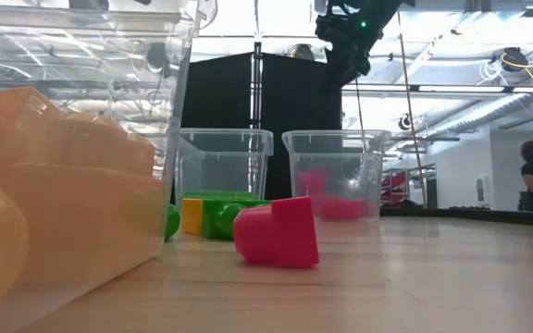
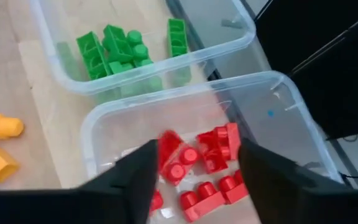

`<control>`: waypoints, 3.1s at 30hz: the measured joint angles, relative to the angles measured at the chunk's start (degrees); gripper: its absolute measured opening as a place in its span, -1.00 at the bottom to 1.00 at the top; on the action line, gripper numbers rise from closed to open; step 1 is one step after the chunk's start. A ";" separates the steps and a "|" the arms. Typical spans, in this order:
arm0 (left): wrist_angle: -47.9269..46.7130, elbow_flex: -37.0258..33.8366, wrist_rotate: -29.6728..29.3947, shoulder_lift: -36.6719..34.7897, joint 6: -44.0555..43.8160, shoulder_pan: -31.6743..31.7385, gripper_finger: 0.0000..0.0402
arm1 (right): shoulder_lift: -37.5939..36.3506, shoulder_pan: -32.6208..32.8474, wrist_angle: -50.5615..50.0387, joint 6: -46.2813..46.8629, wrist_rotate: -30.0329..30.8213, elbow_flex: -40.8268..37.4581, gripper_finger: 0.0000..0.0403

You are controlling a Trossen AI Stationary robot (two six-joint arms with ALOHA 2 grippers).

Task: Sort blocks
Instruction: Put the red game piece into the top right transparent bin, then put the yellow game piece into the bottom transparent bin

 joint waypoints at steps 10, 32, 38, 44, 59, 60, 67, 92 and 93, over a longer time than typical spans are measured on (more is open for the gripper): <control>-1.74 0.00 -0.32 0.00 0.00 0.00 -1.00 | -2.90 5.95 3.17 12.74 -30.17 0.04 0.46; -3.41 0.00 0.05 0.00 0.00 0.00 -1.00 | 17.44 28.55 11.67 5.17 -12.42 -6.78 0.40; -5.12 0.00 0.10 0.00 -0.02 0.00 -1.00 | 21.89 27.77 14.62 1.76 -12.35 -6.78 0.40; -5.55 0.00 0.12 0.00 -0.02 0.00 -1.00 | 24.68 25.48 19.25 0.80 -12.35 -6.75 0.40; -5.99 0.00 0.14 0.00 -0.01 0.00 -1.00 | 27.78 23.72 20.76 -1.75 -12.50 -6.75 0.35; -5.99 0.00 0.14 0.00 -0.02 0.00 -1.00 | 27.79 23.63 20.78 -1.72 -12.51 -6.75 0.32; -5.97 0.00 0.14 0.00 -0.02 0.00 -1.00 | 31.22 23.66 23.40 -1.33 -12.60 -6.71 0.11; -6.65 0.00 0.16 0.00 0.02 -0.02 -1.00 | 19.51 28.11 17.60 10.35 -9.14 5.47 -0.45; -6.85 0.00 0.16 0.00 0.02 -0.02 -1.00 | 19.41 29.21 18.85 10.44 -9.22 7.14 -0.45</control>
